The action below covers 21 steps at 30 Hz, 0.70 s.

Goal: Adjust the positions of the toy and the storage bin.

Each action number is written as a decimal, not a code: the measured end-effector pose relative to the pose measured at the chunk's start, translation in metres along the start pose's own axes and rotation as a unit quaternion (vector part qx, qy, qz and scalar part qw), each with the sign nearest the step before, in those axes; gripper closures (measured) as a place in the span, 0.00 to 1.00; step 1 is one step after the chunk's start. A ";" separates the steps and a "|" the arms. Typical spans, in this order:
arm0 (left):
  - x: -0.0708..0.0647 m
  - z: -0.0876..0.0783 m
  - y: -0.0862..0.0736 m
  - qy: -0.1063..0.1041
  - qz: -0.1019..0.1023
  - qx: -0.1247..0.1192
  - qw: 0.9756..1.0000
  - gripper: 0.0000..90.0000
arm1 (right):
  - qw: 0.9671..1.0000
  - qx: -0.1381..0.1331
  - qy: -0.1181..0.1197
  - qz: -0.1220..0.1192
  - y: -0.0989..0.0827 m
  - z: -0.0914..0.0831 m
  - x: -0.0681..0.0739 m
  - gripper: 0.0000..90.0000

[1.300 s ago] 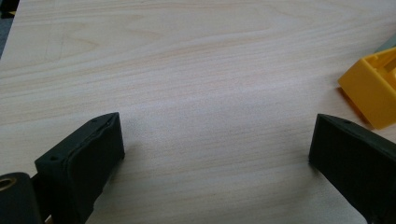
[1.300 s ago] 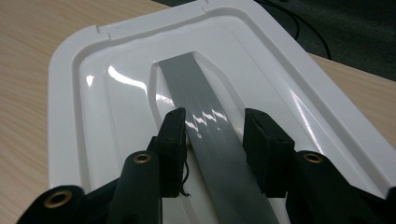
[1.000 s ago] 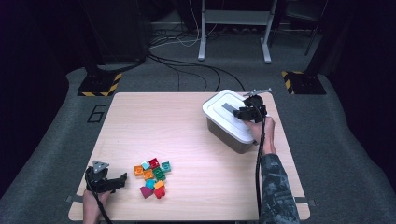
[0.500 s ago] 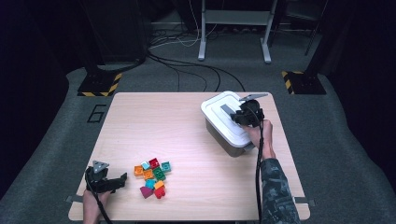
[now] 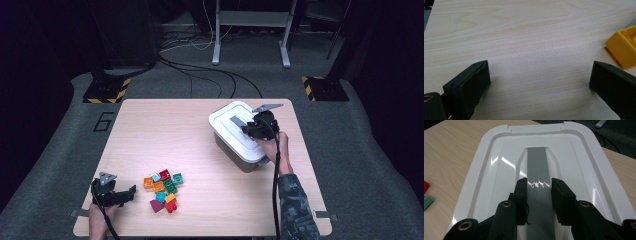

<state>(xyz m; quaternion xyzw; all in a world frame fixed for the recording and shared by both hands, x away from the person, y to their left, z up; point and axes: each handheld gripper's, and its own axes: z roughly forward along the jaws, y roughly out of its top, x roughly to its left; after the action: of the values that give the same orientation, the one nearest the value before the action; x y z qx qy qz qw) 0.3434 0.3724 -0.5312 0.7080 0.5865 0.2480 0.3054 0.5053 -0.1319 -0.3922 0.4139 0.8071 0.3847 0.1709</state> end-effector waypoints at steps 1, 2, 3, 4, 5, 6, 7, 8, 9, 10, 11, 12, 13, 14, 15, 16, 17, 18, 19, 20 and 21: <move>0.000 0.000 0.000 0.000 0.000 0.000 1.000 0.03 | 1.000 0.001 0.002 0.000 0.000 0.000 0.003 0.74; 0.000 0.000 0.000 0.000 0.000 0.000 1.000 0.03 | 1.000 0.002 0.004 -0.004 0.000 0.000 0.004 0.74; 0.000 0.000 0.000 0.000 0.000 0.000 1.000 0.03 | 1.000 0.000 0.006 -0.008 0.000 0.001 0.006 0.74; 0.000 0.000 0.000 0.000 0.000 -0.001 1.000 0.03 | 1.000 0.002 0.007 -0.008 0.000 0.000 0.009 0.74; 0.000 0.000 0.000 0.000 0.000 0.000 1.000 0.03 | 1.000 0.002 0.009 -0.010 0.000 0.000 0.011 0.74; 0.000 0.000 0.000 0.000 0.000 0.000 1.000 0.03 | 1.000 0.002 0.011 -0.012 0.000 0.001 0.013 0.74; 0.000 0.000 0.000 0.000 0.000 0.000 1.000 0.03 | 1.000 -0.001 0.015 -0.017 0.000 0.001 0.015 0.74; 0.000 0.000 0.000 0.000 0.001 -0.001 1.000 0.03 | 1.000 0.001 0.017 -0.014 0.000 0.001 0.017 0.74; 0.000 0.000 0.000 0.000 0.000 0.000 1.000 0.03 | 1.000 0.001 0.019 -0.015 0.000 0.001 0.020 0.74; 0.000 0.000 0.000 0.000 0.001 -0.001 1.000 0.03 | 1.000 0.000 0.022 -0.016 0.000 0.002 0.022 0.74; 0.000 0.000 0.000 0.000 0.000 0.000 1.000 0.03 | 1.000 0.000 0.023 -0.017 0.000 0.002 0.025 0.74; 0.000 0.000 0.000 0.000 0.001 -0.001 1.000 0.03 | 1.000 0.000 0.025 -0.018 0.000 0.002 0.027 0.74; 0.000 0.000 0.000 0.000 0.000 0.000 1.000 0.03 | 0.999 0.000 0.029 -0.020 0.000 0.003 0.030 0.74; 0.000 0.000 0.000 0.000 0.001 -0.001 1.000 0.03 | 0.999 0.001 0.031 -0.022 0.000 0.003 0.031 0.74; 0.000 0.000 0.000 0.000 0.001 -0.001 1.000 0.03 | 0.999 0.001 0.032 -0.026 0.000 0.003 0.033 0.74; 0.000 0.000 0.000 0.000 0.001 -0.001 1.000 0.03 | 0.999 0.002 0.033 -0.030 0.000 0.003 0.035 0.74; 0.000 0.000 0.000 0.000 0.000 -0.001 1.000 0.03 | 0.999 0.003 0.033 -0.029 0.000 0.003 0.036 0.74; 0.000 0.000 0.000 0.000 0.000 0.000 1.000 0.03 | 0.999 0.003 0.034 -0.030 0.000 0.003 0.038 0.74; 0.000 0.000 0.000 0.000 0.001 -0.001 1.000 0.03 | 0.999 0.003 0.037 -0.033 0.001 0.004 0.039 0.74; 0.000 0.000 0.000 0.000 0.001 0.000 1.000 0.03 | 0.999 0.003 0.038 -0.034 0.000 0.004 0.041 0.74; 0.000 0.000 0.000 0.000 0.000 0.000 1.000 0.03 | 0.999 0.003 0.039 -0.035 0.000 0.004 0.042 0.74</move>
<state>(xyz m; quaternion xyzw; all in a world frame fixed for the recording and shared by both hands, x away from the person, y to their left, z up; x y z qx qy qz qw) 0.3433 0.3723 -0.5312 0.7079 0.5867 0.2479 0.3053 0.4826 -0.0962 -0.3927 0.3707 0.8284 0.3917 0.1511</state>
